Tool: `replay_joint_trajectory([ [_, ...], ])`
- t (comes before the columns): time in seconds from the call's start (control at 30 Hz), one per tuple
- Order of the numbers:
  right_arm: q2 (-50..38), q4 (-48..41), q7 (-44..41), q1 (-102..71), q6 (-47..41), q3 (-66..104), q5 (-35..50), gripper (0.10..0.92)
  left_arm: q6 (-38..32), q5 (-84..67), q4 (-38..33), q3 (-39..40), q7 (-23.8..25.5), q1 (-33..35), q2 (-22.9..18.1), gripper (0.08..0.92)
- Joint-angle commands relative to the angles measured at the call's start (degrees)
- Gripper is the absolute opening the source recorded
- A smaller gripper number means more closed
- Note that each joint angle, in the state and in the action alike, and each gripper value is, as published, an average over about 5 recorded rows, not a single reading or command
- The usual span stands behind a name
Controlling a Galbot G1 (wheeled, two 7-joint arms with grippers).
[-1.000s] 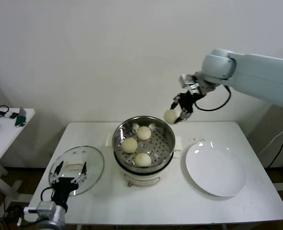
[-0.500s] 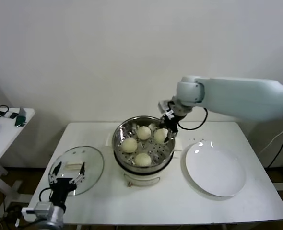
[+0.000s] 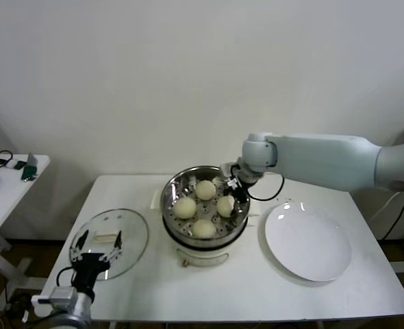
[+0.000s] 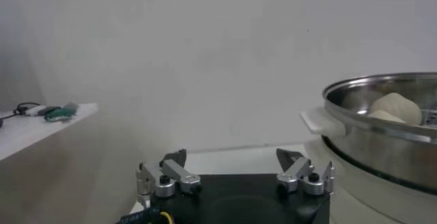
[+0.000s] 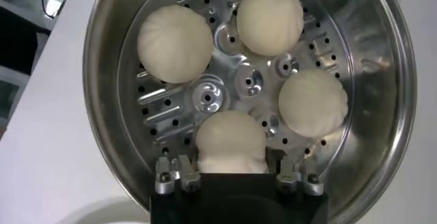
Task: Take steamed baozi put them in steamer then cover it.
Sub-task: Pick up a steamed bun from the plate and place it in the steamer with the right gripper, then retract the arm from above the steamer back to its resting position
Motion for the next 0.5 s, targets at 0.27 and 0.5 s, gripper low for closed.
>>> replay_joint_trajectory([
  [0.27,-5.8,-2.0,-8.1,11.9,5.4,0.9,15.7,0.822,-0.1,-0.3,-1.3,0.2,0.1,0.1,0.6,0.823],
  [0.5,-16.6,0.5,9.8,3.5,1.6,19.8,28.7,0.823,-1.4,0.4,-1.4,1.0,-0.6,-0.7,0.7,0.823],
])
